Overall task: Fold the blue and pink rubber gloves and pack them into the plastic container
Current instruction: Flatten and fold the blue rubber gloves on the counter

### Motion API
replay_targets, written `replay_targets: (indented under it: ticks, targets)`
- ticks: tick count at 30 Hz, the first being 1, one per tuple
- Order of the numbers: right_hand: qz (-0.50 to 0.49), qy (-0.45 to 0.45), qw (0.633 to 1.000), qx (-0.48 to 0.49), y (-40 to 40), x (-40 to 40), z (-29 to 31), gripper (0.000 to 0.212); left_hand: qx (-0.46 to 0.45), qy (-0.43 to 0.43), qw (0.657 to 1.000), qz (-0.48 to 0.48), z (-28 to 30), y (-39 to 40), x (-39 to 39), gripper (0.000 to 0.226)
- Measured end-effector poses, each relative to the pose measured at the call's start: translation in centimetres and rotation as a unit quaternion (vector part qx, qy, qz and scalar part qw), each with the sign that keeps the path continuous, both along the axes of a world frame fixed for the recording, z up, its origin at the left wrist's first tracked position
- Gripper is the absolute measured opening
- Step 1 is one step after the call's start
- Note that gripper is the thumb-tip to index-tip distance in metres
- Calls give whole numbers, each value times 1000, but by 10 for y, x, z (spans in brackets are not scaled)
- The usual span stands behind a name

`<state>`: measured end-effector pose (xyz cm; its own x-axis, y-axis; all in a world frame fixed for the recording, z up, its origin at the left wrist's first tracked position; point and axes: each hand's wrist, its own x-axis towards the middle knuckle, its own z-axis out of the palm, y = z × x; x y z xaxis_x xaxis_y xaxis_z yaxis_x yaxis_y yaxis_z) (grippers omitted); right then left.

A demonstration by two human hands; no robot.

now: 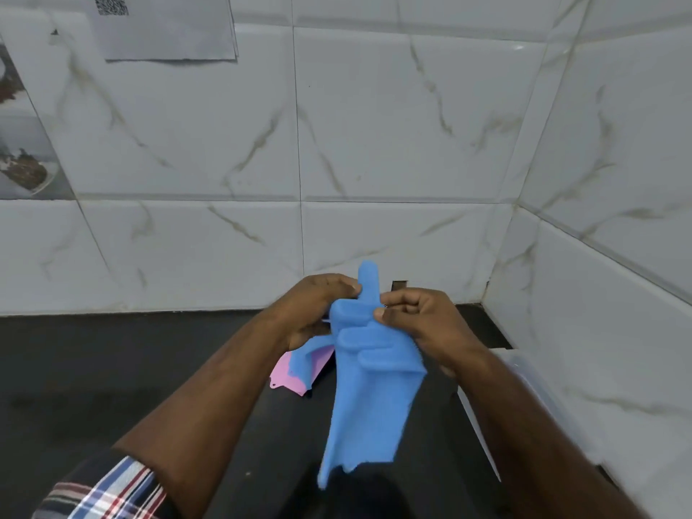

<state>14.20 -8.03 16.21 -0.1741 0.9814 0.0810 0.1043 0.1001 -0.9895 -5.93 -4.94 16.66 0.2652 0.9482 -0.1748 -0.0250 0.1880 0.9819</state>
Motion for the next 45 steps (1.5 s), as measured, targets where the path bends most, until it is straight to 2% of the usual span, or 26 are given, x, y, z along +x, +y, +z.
replay_targets:
  ticks: [2, 4, 7, 9, 11, 13, 14, 16, 17, 18, 22, 25, 27, 29, 32, 34, 36, 38, 42, 45]
  targets:
    - [-40, 31, 999, 13, -2, 0, -2, 18, 64, 83, 990, 98, 3, -1, -3, 15]
    - [-91, 28, 994, 44, -2, -2, -4, 14, 78, 131, 979, 138, 5, -6, -6, 34]
    - [-139, -25, 985, 100, -3, -12, -10, 13, 41, 136, 989, 36, 8, -22, -2, 51]
    - [-108, -72, 983, 127, -9, -20, -15, 15, 46, 95, 994, -21, 10, -31, 6, 40]
    - [-37, -116, 982, 145, -15, -24, -18, 20, 55, 58, 997, -20, 10, -30, 8, 24]
    - [1, -134, 977, 164, -18, -21, -20, 21, 64, 49, 997, -9, 8, -27, 4, 23]
    - [-5, -101, 983, 155, -18, -18, -20, 21, 60, 34, 998, -6, 7, -25, 1, 22]
    - [-47, 21, 992, 113, -16, -7, -19, 23, 36, -15, 999, 1, 7, -26, -2, 12]
    - [-59, 61, 991, 99, -14, 0, -22, 28, 18, -47, 999, -2, 7, -27, -3, 8]
    - [-52, 65, 992, 90, -13, 8, -25, 36, -5, -73, 997, -15, 10, -31, -4, 12]
    - [101, -21, 995, -2, -8, 25, -51, 79, -72, -101, 989, -83, 16, -36, -6, 40]
    - [138, -26, 989, -37, -5, 28, -62, 89, -67, -113, 985, -111, 15, -37, -8, 55]
    - [142, -30, 988, -53, -6, 29, -64, 84, -66, -114, 984, -124, 17, -42, -10, 61]
    - [162, -36, 982, -91, -8, 31, -70, 64, -57, -117, 985, -110, 12, -43, -20, 59]
    - [155, -111, 969, -157, -14, 38, -86, 26, -46, -116, 991, -38, -5, -45, -42, 26]
    - [116, -128, 968, -182, -17, 47, -97, 16, -66, -104, 992, 11, -28, -47, -61, 14]
    - [66, -61, 976, -197, -19, 52, -105, 9, -104, -93, 989, 47, -55, -52, -75, 16]
    - [18, -46, 982, -183, -17, 54, -110, 8, -129, -85, 985, 71, -79, -61, -83, 18]
    - [-51, -133, 981, -135, -13, 46, -118, 5, -158, -53, 976, 144, -122, -80, -90, 20]
    - [-66, -175, 974, -130, -9, 41, -128, 9, -181, -15, 967, 180, -142, -95, -91, 22]
